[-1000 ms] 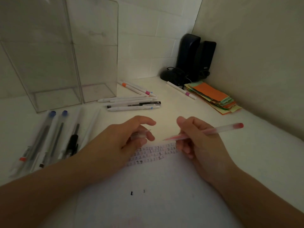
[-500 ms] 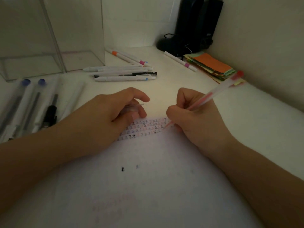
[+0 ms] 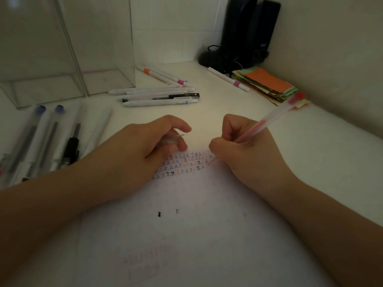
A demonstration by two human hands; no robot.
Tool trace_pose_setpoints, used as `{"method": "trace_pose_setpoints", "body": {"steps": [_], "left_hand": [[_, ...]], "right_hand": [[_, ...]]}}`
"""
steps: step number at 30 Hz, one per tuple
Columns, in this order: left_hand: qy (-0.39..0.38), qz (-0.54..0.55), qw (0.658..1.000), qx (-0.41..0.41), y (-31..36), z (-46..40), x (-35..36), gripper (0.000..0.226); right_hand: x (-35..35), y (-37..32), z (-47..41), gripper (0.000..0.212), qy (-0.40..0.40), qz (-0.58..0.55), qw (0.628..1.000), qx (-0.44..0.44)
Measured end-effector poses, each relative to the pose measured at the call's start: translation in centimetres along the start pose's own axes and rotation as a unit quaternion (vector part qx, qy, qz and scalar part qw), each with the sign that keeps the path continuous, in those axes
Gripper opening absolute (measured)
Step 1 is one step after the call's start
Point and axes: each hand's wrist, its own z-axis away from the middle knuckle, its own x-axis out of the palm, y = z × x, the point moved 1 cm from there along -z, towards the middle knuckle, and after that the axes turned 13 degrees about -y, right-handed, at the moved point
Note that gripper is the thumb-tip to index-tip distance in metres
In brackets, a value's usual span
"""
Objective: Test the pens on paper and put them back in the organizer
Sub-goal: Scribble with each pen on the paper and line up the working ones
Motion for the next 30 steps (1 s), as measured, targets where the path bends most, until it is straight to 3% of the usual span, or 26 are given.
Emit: {"method": "trace_pose_setpoints", "body": {"steps": [23, 27, 30], "left_hand": [[-0.012, 0.011, 1.000, 0.002, 0.0, 0.2, 0.0, 0.034], [-0.009, 0.014, 1.000, 0.013, 0.2, 0.3, 0.0, 0.035], [0.014, 0.011, 1.000, 0.022, 0.5, 0.2, -0.2, 0.029]], "right_hand": [[-0.1, -0.1, 0.1, 0.037, -0.006, -0.009, 1.000, 0.010], [-0.8, 0.3, 0.1, 0.027, 0.055, -0.129, 0.989, 0.037], [-1.0, 0.1, 0.2, 0.024, 0.056, -0.208, 0.976, 0.016]]}}
